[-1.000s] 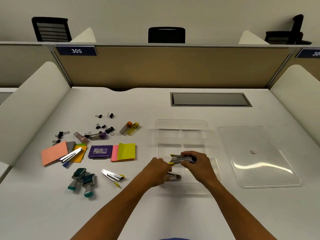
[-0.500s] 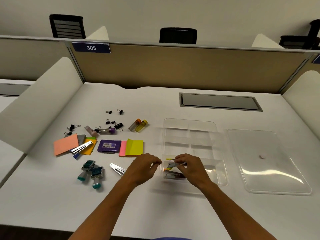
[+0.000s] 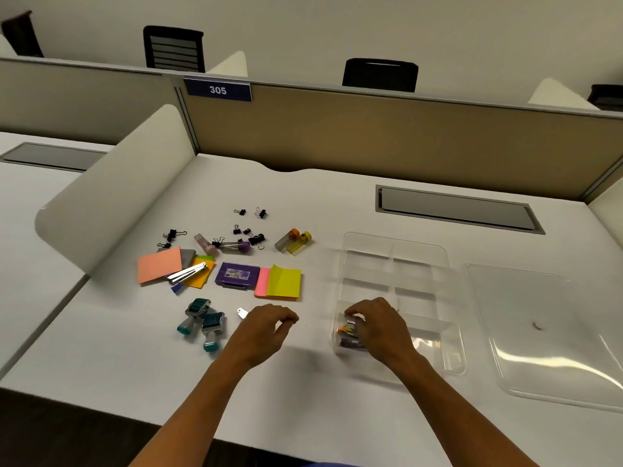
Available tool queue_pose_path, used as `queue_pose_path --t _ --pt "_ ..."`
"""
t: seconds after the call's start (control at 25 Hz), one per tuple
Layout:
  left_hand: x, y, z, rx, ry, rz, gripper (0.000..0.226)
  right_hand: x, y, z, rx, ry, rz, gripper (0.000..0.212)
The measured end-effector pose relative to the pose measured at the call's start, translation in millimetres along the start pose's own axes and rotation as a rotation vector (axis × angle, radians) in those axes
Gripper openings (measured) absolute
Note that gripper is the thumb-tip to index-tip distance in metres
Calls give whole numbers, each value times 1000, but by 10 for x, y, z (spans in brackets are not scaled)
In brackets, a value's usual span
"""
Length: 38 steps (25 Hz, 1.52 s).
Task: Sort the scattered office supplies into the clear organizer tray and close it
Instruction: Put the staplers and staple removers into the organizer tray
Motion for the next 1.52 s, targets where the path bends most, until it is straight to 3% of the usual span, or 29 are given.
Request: queue_pose_path --t 0.28,0.48,0.76,1.04,1.52 --pt "-233 381 -226 -155 -80 -110 19 65 659 147 -218 -59 150 22" --pt "-503 771 -380 -267 -250 -123 27 339 1056 221 -264 84 146 26" --pt "-833 1267 -357 -457 -448 -142 45 716 1326 371 -195 279 -13 52" --pt "-1075 1708 -145 -567 -479 -159 59 1080 1443 455 -13 356 -178 79" --pt "-1006 2045 295 -563 -397 -103 58 1140 1372 458 91 254 -113 37"
Point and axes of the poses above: each hand's wrist, its own z-axis towards the middle knuckle, its own x-axis out of the palm, y = z × x, the point moved 1 cm from there along z, towards the middle knuckle, and after that the axes turned 1 degree about -x, right-handed, at the moved point
